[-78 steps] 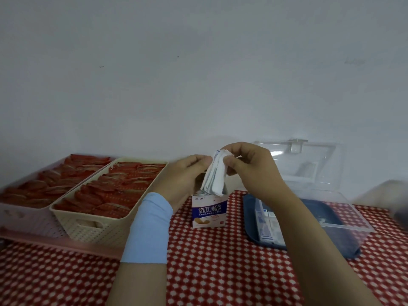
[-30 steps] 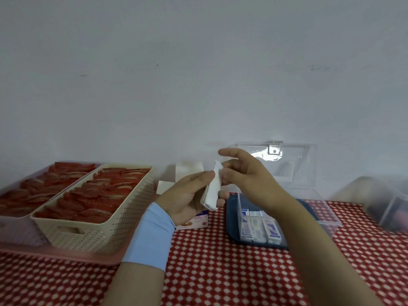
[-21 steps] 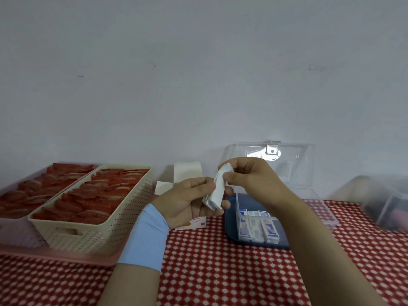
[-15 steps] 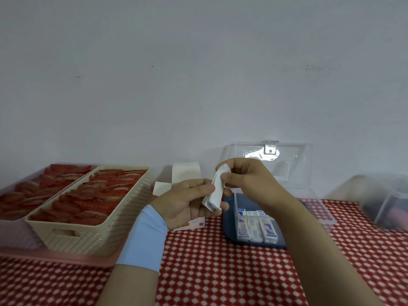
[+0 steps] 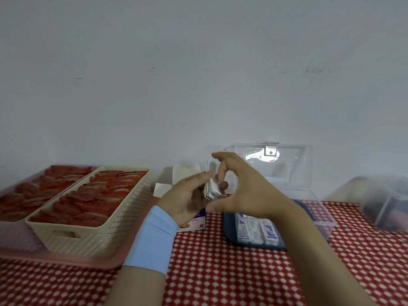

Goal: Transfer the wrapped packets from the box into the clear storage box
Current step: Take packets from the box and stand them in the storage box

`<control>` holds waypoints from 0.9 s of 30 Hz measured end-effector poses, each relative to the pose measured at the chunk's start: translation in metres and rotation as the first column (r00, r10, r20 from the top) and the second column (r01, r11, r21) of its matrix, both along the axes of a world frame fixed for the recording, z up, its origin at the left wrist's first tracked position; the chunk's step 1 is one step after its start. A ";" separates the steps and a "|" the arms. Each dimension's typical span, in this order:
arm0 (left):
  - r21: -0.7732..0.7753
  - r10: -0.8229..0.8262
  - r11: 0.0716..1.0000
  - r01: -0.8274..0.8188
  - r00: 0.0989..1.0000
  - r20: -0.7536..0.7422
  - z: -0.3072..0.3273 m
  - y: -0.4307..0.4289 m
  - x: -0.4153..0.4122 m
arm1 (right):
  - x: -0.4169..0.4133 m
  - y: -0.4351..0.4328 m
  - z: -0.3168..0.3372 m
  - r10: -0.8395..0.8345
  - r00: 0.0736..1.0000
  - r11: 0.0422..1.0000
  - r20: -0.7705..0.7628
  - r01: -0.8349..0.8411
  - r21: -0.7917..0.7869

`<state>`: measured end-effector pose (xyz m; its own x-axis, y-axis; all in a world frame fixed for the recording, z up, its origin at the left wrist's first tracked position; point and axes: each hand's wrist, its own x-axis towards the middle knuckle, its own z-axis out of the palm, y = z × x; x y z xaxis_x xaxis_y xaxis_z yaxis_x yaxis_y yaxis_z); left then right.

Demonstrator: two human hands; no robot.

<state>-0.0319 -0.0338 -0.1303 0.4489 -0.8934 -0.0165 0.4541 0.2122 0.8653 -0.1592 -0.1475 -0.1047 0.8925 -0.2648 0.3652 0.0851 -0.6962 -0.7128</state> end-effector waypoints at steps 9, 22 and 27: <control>-0.043 -0.030 0.999 0.031 0.999 0.021 -0.002 -0.004 -0.004 | 0.012 0.000 -0.010 -0.020 0.989 0.987 0.144 0.043 -0.154; -0.004 -0.128 0.992 0.129 0.987 0.101 -0.002 0.002 -0.008 | -0.004 -0.016 -0.001 -0.038 0.999 0.880 -0.021 0.043 0.473; 0.105 -0.136 0.988 0.113 0.959 0.250 0.005 0.002 -0.015 | -0.016 -0.022 0.004 -0.096 0.994 0.875 -0.055 0.110 0.472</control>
<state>-0.0466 -0.0322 -0.1253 0.3341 -0.9426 0.0019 0.2336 0.0847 0.9686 -0.1757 -0.1691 -0.1010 0.8589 -0.4905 0.1472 0.0058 -0.2781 -0.9605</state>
